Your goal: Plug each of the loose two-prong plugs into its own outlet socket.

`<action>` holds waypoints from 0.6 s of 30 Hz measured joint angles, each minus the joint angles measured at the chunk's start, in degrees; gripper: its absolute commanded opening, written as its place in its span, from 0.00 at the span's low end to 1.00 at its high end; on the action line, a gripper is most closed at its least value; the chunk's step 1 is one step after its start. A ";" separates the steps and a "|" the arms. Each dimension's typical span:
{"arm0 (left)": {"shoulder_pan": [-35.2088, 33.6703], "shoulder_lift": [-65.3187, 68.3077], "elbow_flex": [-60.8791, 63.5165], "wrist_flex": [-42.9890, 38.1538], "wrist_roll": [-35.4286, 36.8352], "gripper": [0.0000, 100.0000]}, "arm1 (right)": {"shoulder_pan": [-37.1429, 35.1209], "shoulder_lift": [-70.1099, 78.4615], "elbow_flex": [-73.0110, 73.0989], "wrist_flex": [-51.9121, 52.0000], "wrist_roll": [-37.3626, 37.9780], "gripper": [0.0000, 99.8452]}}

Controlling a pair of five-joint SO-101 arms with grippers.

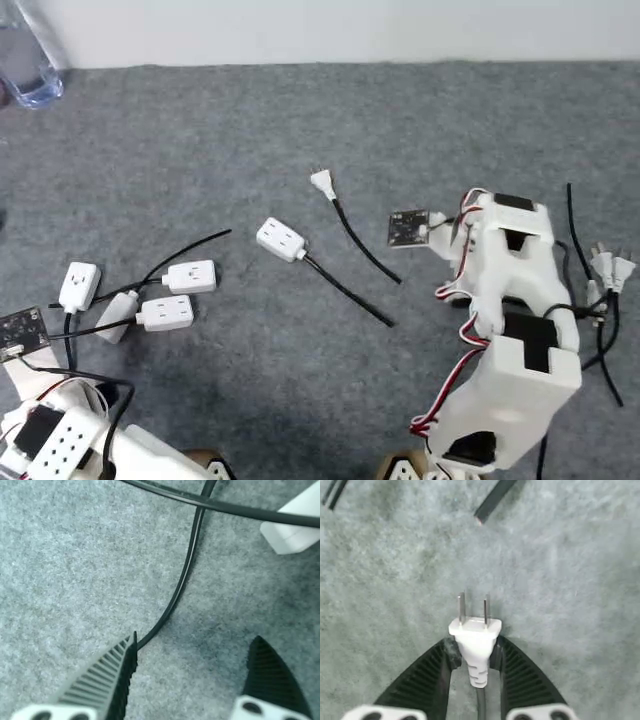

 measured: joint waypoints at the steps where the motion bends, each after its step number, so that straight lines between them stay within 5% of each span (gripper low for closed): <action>1: 0.00 0.00 0.00 0.00 0.00 0.33 | 1.58 -0.62 -0.44 0.18 0.00 0.01; 11: 0.00 0.00 0.00 0.00 0.00 0.33 | 18.29 -3.96 -10.81 -0.09 -0.09 0.01; 18: 0.00 0.00 0.00 0.00 0.00 0.33 | 27.69 -1.23 -13.10 -13.01 -4.31 0.03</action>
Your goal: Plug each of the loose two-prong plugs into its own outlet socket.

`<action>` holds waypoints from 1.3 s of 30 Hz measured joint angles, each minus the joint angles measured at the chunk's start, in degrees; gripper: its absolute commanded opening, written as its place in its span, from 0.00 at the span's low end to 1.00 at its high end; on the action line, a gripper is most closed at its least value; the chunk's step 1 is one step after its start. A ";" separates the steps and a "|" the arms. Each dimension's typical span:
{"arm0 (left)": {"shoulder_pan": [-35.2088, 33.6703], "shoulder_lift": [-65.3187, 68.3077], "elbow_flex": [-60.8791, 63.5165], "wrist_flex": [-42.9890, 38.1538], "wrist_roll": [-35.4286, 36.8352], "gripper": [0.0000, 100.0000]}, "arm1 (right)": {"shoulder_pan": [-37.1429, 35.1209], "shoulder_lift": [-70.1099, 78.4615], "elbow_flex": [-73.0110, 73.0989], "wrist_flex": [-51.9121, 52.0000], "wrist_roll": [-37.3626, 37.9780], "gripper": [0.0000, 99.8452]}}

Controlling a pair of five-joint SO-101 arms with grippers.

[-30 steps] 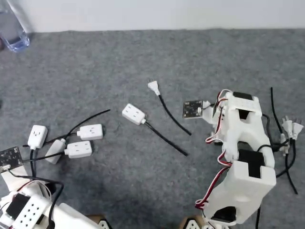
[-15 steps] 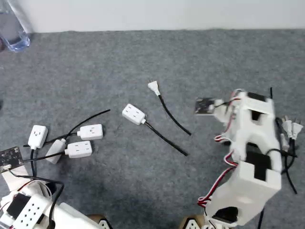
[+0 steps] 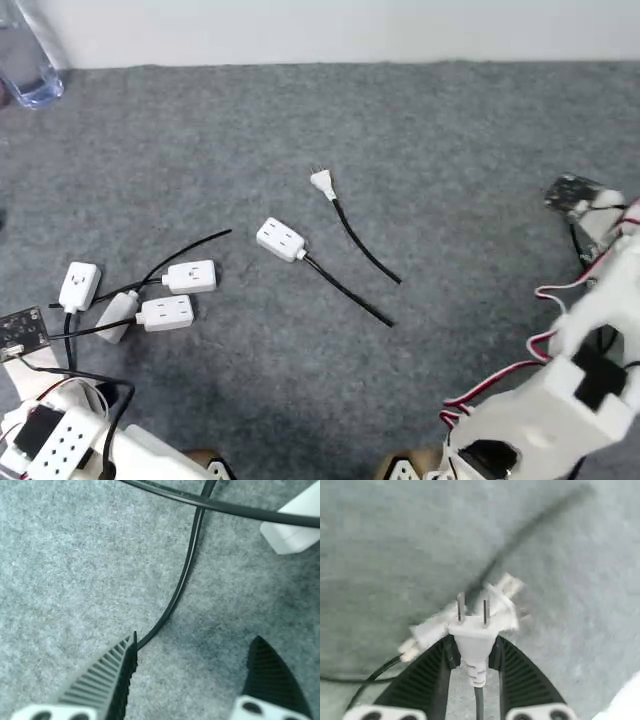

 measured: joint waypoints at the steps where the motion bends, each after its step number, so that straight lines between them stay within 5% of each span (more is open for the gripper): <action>1: 0.00 0.00 0.00 0.00 0.00 0.33 | 0.35 1.14 0.00 -1.49 -1.23 0.06; 7: 0.00 0.00 0.09 0.00 0.00 0.33 | 0.62 2.02 0.00 -4.31 -4.22 0.38; 10: 0.00 0.00 0.35 0.00 0.00 0.33 | 0.62 2.02 0.00 -4.31 -4.75 0.46; 17: 0.00 0.00 0.35 0.00 0.00 0.33 | 0.44 0.79 0.00 -3.25 -5.80 0.43; 21: 0.00 0.00 0.35 0.00 0.00 0.33 | -5.80 -3.87 0.00 4.48 -11.69 0.36; 26: 0.00 0.00 0.35 0.00 0.00 0.33 | -19.43 -7.30 0.00 7.82 -25.32 0.25; 33: 0.00 0.00 0.35 0.00 0.00 0.33 | -35.16 -1.76 -4.31 6.33 -58.81 0.20; 39: 0.00 0.00 0.35 0.00 0.00 0.33 | -44.84 11.60 -21.45 19.08 -62.59 0.20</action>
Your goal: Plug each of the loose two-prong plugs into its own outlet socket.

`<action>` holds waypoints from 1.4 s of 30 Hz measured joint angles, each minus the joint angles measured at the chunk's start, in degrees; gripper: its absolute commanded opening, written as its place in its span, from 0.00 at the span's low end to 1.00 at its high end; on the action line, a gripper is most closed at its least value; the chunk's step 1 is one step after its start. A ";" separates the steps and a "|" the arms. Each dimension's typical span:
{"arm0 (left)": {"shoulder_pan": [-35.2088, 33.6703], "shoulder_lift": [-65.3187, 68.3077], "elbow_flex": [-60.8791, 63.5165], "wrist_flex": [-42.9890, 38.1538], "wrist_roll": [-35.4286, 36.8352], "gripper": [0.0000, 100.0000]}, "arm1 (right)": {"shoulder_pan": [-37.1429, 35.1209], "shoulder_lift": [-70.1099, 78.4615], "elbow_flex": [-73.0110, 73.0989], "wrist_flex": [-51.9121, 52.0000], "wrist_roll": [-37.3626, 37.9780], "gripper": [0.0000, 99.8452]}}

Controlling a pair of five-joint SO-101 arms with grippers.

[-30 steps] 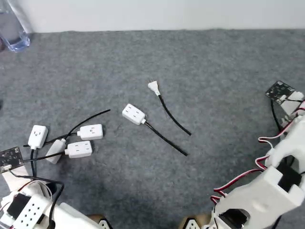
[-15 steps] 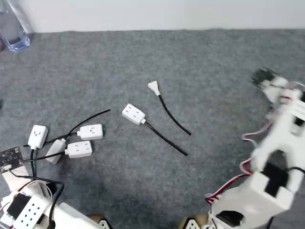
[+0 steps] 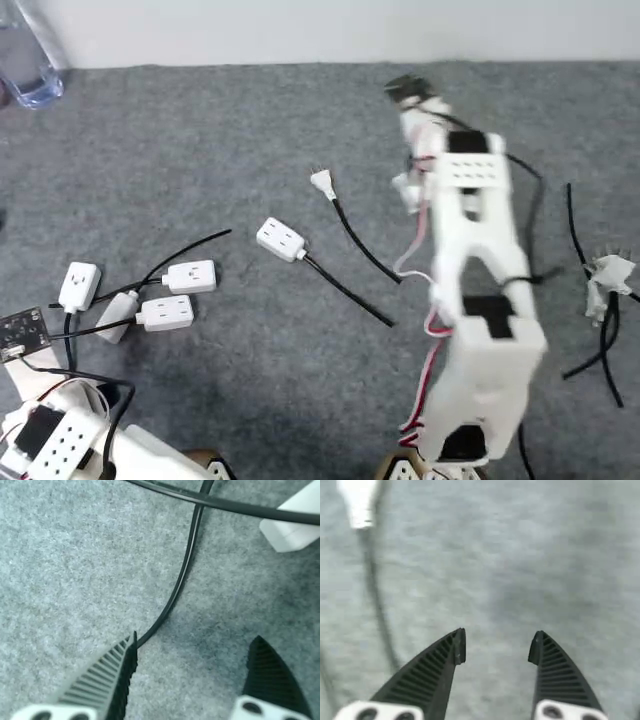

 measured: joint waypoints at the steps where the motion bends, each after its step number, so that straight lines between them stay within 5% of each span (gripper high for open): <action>1: 0.00 0.00 0.00 0.00 0.00 0.33 | -1.23 2.64 -3.08 3.52 0.00 0.20; 12: 0.00 0.00 0.00 -0.97 0.00 0.33 | -2.73 17.14 -19.60 26.81 2.90 0.20; 23: 0.00 0.00 0.00 -0.97 0.00 0.33 | -10.29 17.41 -15.12 27.52 4.66 0.20; 32: 0.00 0.00 0.00 -0.97 0.00 0.33 | -9.85 17.41 -8.70 26.46 7.56 0.19; 39: 0.00 0.00 0.00 -0.97 0.00 0.33 | -8.53 16.53 -4.75 21.80 9.76 0.00; 42: 0.00 0.00 0.00 -0.97 0.00 0.33 | -8.53 16.70 -3.96 21.63 10.29 0.02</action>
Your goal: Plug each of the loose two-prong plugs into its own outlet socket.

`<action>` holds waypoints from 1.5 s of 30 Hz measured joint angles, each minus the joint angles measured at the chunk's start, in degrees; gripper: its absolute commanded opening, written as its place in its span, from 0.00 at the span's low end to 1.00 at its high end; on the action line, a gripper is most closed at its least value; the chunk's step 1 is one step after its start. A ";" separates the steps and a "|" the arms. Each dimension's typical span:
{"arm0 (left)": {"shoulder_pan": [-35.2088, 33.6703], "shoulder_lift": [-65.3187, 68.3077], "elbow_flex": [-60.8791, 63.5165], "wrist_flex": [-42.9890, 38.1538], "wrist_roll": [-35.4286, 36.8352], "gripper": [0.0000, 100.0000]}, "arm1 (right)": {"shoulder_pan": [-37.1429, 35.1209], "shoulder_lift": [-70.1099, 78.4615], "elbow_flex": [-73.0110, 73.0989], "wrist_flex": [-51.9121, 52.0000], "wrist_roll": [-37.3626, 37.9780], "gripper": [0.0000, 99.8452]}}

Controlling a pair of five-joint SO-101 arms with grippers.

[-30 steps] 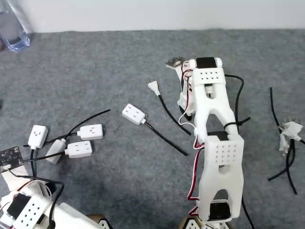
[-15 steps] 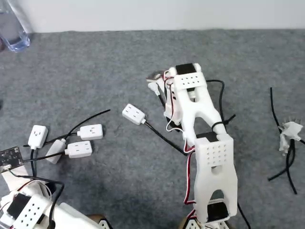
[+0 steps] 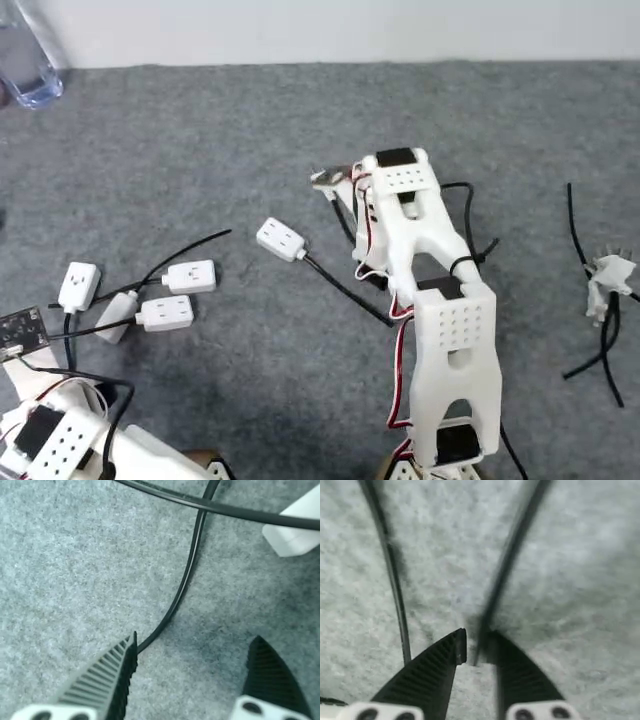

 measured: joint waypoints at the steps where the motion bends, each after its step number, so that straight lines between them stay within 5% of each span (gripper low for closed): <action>1: 0.00 0.00 0.00 0.00 0.00 0.33 | 0.00 0.00 0.44 -0.09 0.00 0.00; 17: 0.00 0.00 0.00 0.00 0.00 0.33 | 12.04 -8.70 -2.02 5.89 10.29 0.01; 36: 0.35 0.00 0.09 0.00 0.00 0.33 | 48.26 -12.40 -1.14 5.89 29.10 0.01; 45: 1.76 0.00 0.18 0.00 0.00 0.33 | 56.35 -20.04 11.08 5.89 35.43 0.01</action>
